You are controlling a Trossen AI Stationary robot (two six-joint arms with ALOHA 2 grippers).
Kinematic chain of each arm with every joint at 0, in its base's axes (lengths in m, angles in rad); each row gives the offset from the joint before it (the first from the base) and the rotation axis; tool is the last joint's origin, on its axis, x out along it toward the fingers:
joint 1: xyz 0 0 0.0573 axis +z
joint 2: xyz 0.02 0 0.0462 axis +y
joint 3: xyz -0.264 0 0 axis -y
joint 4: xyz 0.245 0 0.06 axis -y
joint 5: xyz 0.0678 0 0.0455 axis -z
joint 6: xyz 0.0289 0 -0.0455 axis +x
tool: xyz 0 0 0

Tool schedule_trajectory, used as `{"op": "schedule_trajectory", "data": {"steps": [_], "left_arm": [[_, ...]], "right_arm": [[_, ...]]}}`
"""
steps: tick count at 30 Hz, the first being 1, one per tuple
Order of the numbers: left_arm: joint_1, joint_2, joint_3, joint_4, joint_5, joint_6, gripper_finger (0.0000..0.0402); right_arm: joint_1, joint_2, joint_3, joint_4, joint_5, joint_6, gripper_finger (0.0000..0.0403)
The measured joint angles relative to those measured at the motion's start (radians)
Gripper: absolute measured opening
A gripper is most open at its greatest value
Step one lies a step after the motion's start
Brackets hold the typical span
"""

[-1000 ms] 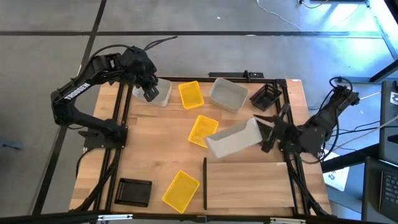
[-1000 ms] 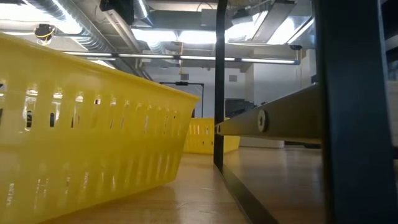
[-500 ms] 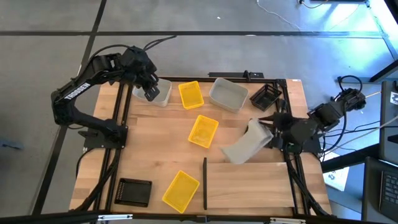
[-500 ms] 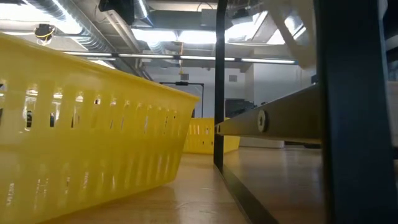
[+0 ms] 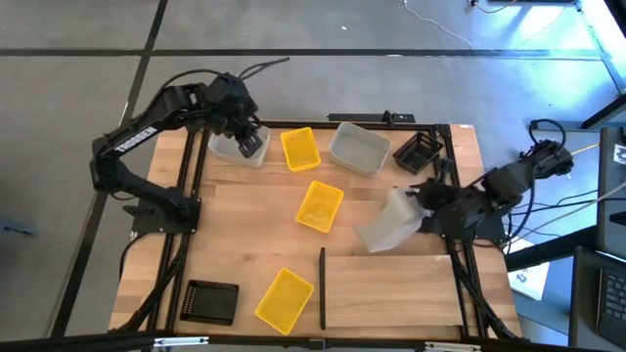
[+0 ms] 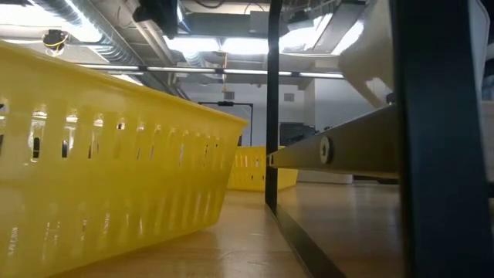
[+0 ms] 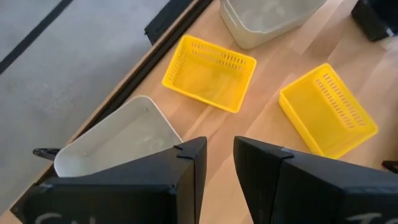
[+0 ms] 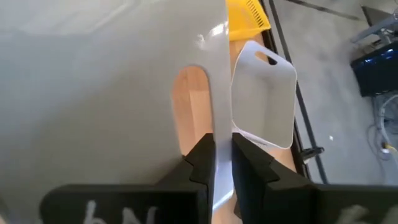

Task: Stack baskets on shelf by color
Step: Put the bottom left gray bin on the shelf

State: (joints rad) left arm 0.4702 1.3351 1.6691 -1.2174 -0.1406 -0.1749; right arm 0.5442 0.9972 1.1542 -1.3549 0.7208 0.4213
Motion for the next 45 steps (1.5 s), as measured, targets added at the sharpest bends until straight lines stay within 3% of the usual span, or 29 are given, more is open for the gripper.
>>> {"op": "schedule_trajectory", "data": {"steps": [12, 19, 35, 45], "left_arm": [[-0.040, 0.035, 0.000, 0.005, 0.000, 0.050, 0.0071], [-0.041, 0.032, 0.000, 0.004, 0.000, 0.055, 0.0071], [-0.041, 0.031, 0.000, 0.006, 0.000, 0.106, 0.0071], [-0.042, 0.031, 0.000, 0.006, 0.000, 0.107, 0.0071]], "right_arm": [[0.000, 0.176, 0.001, -0.090, 0.027, 0.171, 0.0040], [0.004, 0.269, 0.001, -0.085, 0.024, 0.180, 0.0040], [0.111, 0.310, 0.051, -0.081, -0.025, 0.242, 0.0040], [0.172, 0.420, 0.051, -0.077, -0.069, 0.286, 0.0040]]}}
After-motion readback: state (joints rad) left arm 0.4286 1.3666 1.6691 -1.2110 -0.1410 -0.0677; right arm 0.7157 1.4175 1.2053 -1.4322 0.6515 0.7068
